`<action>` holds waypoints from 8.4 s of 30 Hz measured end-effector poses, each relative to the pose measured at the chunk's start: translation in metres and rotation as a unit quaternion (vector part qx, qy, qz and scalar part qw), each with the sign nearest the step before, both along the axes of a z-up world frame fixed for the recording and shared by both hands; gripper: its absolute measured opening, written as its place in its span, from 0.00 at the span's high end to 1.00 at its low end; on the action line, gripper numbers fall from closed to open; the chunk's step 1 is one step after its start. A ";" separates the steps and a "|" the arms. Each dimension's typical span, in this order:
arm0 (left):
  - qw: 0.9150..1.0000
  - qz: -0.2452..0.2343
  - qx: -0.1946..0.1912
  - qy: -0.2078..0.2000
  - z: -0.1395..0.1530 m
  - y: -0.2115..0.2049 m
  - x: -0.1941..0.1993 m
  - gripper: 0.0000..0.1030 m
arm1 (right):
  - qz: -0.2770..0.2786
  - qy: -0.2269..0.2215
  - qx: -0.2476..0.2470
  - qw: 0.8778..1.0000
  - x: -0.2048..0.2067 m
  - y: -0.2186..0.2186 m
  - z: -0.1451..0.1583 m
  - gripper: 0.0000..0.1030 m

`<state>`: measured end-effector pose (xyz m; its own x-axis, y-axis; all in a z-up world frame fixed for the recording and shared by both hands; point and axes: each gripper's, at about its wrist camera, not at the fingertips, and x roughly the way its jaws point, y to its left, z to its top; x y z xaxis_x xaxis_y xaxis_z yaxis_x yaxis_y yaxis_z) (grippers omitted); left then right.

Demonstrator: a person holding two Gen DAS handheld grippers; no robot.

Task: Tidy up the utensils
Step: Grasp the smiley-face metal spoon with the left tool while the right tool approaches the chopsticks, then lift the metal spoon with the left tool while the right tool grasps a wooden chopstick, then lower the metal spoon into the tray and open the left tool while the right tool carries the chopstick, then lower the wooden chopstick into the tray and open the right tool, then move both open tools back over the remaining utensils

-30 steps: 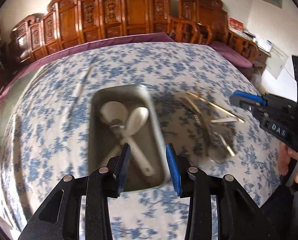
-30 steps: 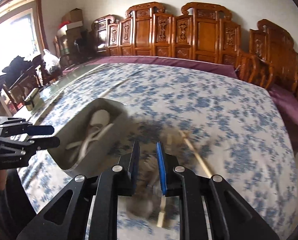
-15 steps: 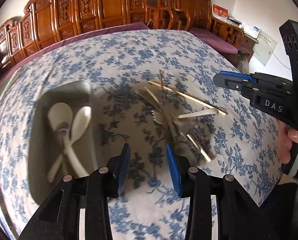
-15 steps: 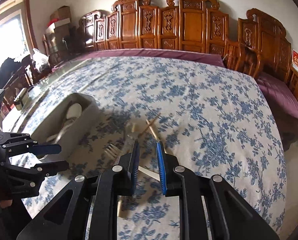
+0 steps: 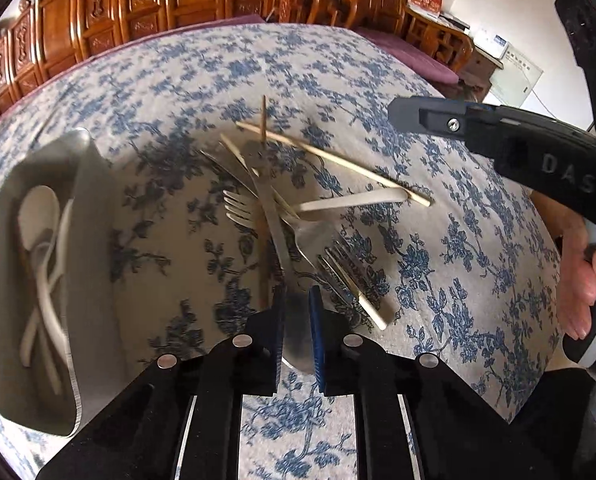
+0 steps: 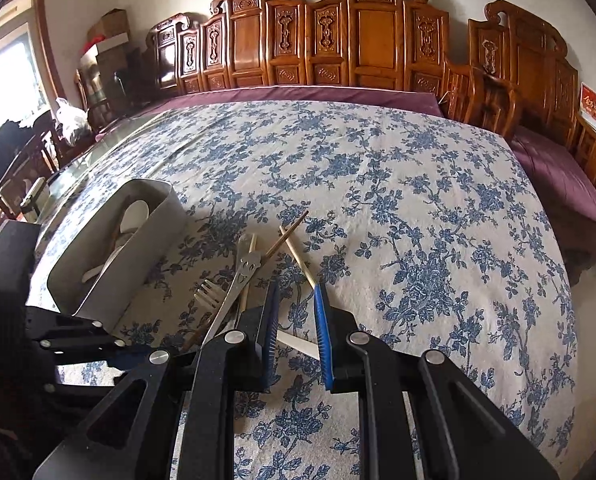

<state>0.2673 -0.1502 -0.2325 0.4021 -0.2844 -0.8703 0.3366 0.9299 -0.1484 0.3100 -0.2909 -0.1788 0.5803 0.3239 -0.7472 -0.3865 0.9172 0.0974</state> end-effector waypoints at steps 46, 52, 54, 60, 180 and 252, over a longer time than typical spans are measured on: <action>0.997 0.038 0.001 -0.064 0.037 0.041 0.000 0.95 | 0.046 0.059 0.008 0.997 0.003 0.042 -0.039 0.81; 0.997 0.043 -0.006 -0.071 0.044 0.052 -0.006 0.95 | 0.027 0.057 0.019 0.998 0.019 0.055 -0.047 0.81; 0.996 0.043 -0.009 -0.073 0.046 0.056 -0.007 0.95 | 0.015 0.057 0.025 0.998 0.027 0.056 -0.051 0.81; 0.996 0.040 -0.013 -0.077 0.048 0.060 -0.009 0.95 | -0.029 0.075 0.056 0.995 0.052 0.048 -0.068 0.81; 0.976 0.184 0.031 -0.109 0.058 0.249 0.013 0.67 | 0.065 0.011 0.154 0.986 0.013 0.211 -0.003 0.94; 0.988 0.062 0.011 -0.138 0.070 0.111 -0.035 0.38 | -0.008 0.045 -0.074 0.996 -0.024 0.053 -0.059 0.94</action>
<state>0.2321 -0.0388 -0.1625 0.6556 -0.2002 -0.7281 0.2449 0.9685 -0.0458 0.2862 -0.2383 -0.2377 0.5127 0.1984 -0.8354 -0.3676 0.9300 -0.0047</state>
